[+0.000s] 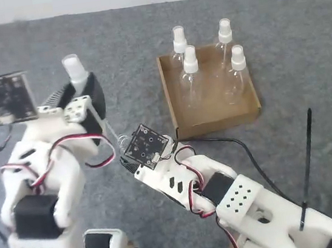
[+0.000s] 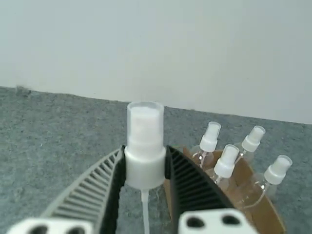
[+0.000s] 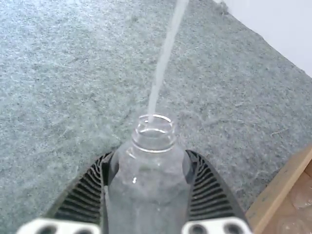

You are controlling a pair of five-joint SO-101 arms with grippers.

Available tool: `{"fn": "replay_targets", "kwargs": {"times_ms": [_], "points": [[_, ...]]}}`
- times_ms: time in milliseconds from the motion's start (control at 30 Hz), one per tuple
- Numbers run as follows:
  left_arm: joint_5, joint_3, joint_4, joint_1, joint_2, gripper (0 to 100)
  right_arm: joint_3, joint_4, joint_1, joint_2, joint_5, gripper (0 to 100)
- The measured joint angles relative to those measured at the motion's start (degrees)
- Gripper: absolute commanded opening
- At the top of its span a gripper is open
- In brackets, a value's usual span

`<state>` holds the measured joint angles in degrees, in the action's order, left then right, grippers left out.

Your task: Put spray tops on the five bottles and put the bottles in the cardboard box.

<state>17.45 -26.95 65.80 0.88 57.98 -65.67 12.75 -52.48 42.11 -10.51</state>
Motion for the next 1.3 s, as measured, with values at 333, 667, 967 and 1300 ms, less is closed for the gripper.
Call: {"fn": "replay_targets", "kwargs": {"times_ms": [333,667,967,1300], "points": [[-0.53,-11.52,-4.22,4.92,-0.09,1,-0.70,0.00,0.09,0.09,1.49,0.6],[-5.89,-15.65,-4.57,5.36,-0.09,1,-1.05,-6.07,3.60,0.00,11.87,0.6],[-5.98,-15.65,-4.57,5.27,-0.09,16,-2.20,-6.68,3.69,0.09,11.96,0.6],[-8.79,-8.35,-4.48,-3.69,-0.09,13,-2.81,-6.86,3.78,0.09,11.96,0.6]]}}
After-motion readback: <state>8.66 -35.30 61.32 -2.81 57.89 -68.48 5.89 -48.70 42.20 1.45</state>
